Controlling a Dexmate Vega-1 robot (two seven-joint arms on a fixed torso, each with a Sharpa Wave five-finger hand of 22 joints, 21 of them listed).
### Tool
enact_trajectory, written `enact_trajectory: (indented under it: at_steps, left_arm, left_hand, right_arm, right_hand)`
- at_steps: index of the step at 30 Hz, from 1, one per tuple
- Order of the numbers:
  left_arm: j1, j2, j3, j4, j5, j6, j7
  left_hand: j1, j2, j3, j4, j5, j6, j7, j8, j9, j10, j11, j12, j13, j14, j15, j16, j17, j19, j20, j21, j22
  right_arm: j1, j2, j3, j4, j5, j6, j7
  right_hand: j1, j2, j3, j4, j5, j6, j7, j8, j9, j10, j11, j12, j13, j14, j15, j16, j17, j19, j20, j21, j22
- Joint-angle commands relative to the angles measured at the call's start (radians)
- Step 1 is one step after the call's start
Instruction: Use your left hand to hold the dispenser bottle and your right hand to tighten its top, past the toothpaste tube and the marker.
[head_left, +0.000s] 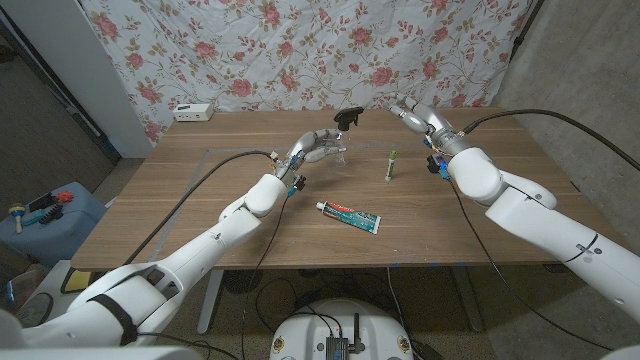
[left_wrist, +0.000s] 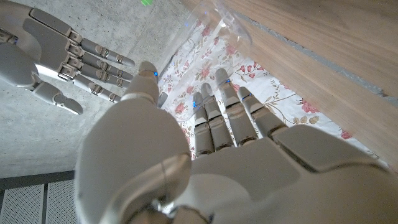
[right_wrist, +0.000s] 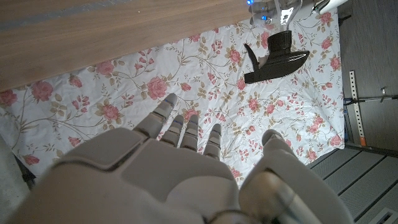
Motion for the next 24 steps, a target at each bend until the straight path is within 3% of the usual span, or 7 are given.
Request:
enact_trajectory:
  at_steps: [1,4,5,11,17,18,24]
  left_arm:
    - [-0.005,-0.001,0.004,0.001,0.014,-0.011,-0.005]
    - [-0.007,-0.002,0.005,0.003,0.016,-0.014,-0.006]
    - [-0.008,-0.002,0.006,0.003,0.017,-0.015,-0.006]
    - [-0.011,-0.001,0.007,0.001,0.025,-0.018,-0.007]
    - [-0.015,-0.001,0.009,0.004,0.028,-0.025,-0.011]
    - [-0.015,-0.001,0.009,0.003,0.029,-0.025,-0.012]
    - [-0.016,0.002,0.012,-0.001,0.035,-0.022,-0.016]
  left_hand:
    - [0.012,0.009,0.017,0.008,0.003,0.015,-0.005,0.005,0.006,0.007,-0.004,0.008,0.004,0.022,-0.102,0.0,0.004,0.01,-0.087,-0.004,0.002]
    - [0.012,0.009,0.017,0.008,0.003,0.015,-0.006,0.005,0.006,0.008,-0.004,0.008,0.005,0.023,-0.103,0.0,0.004,0.01,-0.088,-0.004,0.002]
    - [0.012,0.01,0.018,0.008,0.003,0.016,-0.005,0.005,0.006,0.008,-0.005,0.008,0.005,0.023,-0.103,0.0,0.004,0.01,-0.088,-0.004,0.002]
    - [0.012,0.012,0.02,0.009,0.003,0.017,-0.006,0.005,0.007,0.01,-0.007,0.008,0.008,0.026,-0.107,0.0,0.004,0.009,-0.087,-0.006,0.002]
    - [0.012,0.01,0.021,0.007,0.003,0.02,-0.009,0.005,0.007,0.012,-0.009,0.008,0.01,0.024,-0.109,-0.002,0.004,0.009,-0.088,-0.007,0.002]
    - [0.013,0.009,0.021,0.007,0.003,0.021,-0.009,0.006,0.007,0.013,-0.008,0.008,0.011,0.024,-0.11,-0.003,0.003,0.009,-0.088,-0.007,0.002]
    - [0.011,0.01,0.022,0.008,0.002,0.022,-0.008,0.005,0.008,0.013,-0.002,0.007,0.014,0.025,-0.11,-0.003,0.003,0.009,-0.087,-0.008,0.002]
  right_arm:
    - [0.049,-0.05,-0.018,-0.056,-0.052,-0.093,0.076]
    - [0.064,-0.061,-0.022,-0.069,-0.059,-0.111,0.1]
    - [0.07,-0.064,-0.024,-0.073,-0.061,-0.12,0.108]
    - [0.104,-0.082,-0.034,-0.096,-0.065,-0.151,0.159]
    - [0.147,-0.092,-0.049,-0.11,-0.062,-0.184,0.214]
    - [0.155,-0.093,-0.053,-0.112,-0.063,-0.189,0.222]
    - [0.195,-0.101,-0.065,-0.125,-0.053,-0.217,0.272]
  right_hand:
    - [0.039,-0.012,0.007,-0.038,0.002,0.013,-0.003,0.007,0.002,-0.004,-0.004,0.002,0.001,0.008,-0.016,-0.002,0.0,0.018,-0.027,0.006,0.005]
    - [0.055,-0.019,0.009,-0.053,0.0,0.02,-0.002,0.009,0.002,-0.006,-0.002,0.002,0.002,0.009,-0.015,-0.002,0.0,0.02,-0.026,0.006,0.005]
    - [0.089,-0.032,0.015,-0.087,-0.004,0.039,0.0,0.014,0.001,-0.007,-0.003,0.002,0.002,0.009,-0.014,-0.002,0.0,0.021,-0.026,0.005,0.005]
    - [0.12,-0.034,0.023,-0.112,-0.007,0.045,-0.005,0.014,0.002,-0.011,0.003,0.002,0.002,0.006,-0.008,-0.003,0.0,0.02,-0.02,0.003,0.005]
    - [0.168,-0.044,0.033,-0.152,-0.017,0.057,-0.003,0.016,0.002,-0.012,0.005,0.003,0.003,-0.005,0.006,-0.006,0.0,0.012,-0.009,0.001,0.005]
    - [0.192,-0.048,0.037,-0.169,-0.024,0.057,-0.001,0.014,0.001,-0.026,0.018,-0.001,0.003,-0.007,0.009,-0.005,0.001,0.009,-0.001,0.001,0.006]
    - [0.24,-0.049,0.049,-0.189,-0.04,0.046,0.009,0.006,0.001,-0.047,0.037,-0.004,0.004,-0.018,0.039,-0.006,0.002,-0.004,0.026,-0.002,0.006]
